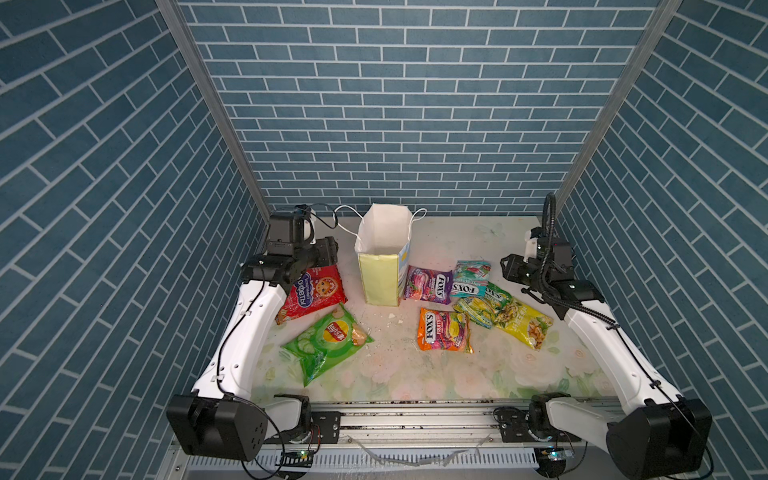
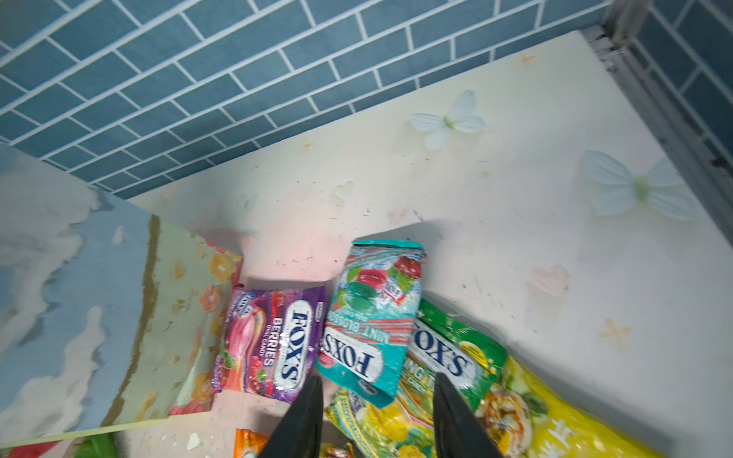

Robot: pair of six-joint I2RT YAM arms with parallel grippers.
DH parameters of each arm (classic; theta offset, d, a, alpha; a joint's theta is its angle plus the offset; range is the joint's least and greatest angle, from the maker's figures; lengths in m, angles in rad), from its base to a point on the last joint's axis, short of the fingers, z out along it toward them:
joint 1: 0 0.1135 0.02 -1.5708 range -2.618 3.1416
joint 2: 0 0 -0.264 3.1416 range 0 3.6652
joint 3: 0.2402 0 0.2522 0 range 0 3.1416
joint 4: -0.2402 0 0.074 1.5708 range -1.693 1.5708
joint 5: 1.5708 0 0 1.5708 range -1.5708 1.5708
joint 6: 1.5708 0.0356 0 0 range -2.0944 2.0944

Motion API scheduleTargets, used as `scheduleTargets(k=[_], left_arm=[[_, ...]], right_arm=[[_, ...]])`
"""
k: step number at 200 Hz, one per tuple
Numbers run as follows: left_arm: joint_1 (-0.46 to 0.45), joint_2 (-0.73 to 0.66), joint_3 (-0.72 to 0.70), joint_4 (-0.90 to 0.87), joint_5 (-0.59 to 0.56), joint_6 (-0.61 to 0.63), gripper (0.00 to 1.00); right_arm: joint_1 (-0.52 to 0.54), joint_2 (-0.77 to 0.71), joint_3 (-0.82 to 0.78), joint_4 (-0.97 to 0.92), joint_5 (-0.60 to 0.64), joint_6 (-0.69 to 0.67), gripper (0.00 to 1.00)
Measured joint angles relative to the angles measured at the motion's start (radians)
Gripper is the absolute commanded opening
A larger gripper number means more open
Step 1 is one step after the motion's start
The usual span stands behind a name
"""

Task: Take the snacks out of the paper bag
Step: Reset both arms

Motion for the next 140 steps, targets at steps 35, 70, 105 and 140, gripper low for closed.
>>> scheduleTargets(k=[35,70,105,140], left_arm=[[0.0,0.021,-0.134,0.156,-0.015,0.04,1.0],[0.001,0.045,-0.279,0.319,-0.073,0.11,1.0],[0.002,0.065,-0.473,0.506,-0.17,0.187,1.0],[0.007,0.093,-0.65,0.737,-0.253,0.267,1.0]], right_arm=[[-0.031,-0.079,-0.06,-0.002,0.05,0.002,0.47],[-0.04,-0.129,-0.091,-0.01,0.067,0.002,0.48],[-0.047,-0.143,-0.093,-0.031,0.084,0.002,0.48],[-0.052,-0.143,-0.093,-0.056,0.098,0.002,0.48]])
